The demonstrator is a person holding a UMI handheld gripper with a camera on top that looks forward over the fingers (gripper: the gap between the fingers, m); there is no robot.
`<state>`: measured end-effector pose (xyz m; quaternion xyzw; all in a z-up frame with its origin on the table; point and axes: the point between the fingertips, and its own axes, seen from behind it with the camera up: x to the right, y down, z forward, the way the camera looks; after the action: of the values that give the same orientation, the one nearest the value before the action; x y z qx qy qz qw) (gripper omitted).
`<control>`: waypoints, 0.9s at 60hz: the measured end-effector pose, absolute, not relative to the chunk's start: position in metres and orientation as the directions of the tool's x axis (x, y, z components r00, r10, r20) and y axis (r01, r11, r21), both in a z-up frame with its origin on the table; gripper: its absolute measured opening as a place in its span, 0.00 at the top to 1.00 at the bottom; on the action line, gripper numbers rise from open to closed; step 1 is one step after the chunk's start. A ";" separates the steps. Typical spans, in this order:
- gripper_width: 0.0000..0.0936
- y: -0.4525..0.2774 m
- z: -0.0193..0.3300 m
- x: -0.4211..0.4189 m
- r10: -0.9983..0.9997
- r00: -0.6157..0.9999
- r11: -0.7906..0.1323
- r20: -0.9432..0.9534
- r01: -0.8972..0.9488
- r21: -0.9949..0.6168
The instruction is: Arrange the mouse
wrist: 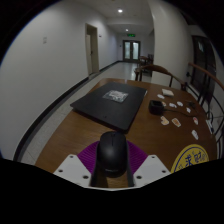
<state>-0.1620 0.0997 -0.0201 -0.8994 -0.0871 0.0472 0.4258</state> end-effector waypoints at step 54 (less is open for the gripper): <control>0.61 0.014 -0.006 0.081 0.016 0.998 -0.581 -0.055 -0.036 -0.813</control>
<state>0.0809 0.0139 -0.0055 -0.8886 0.0057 0.0282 0.4578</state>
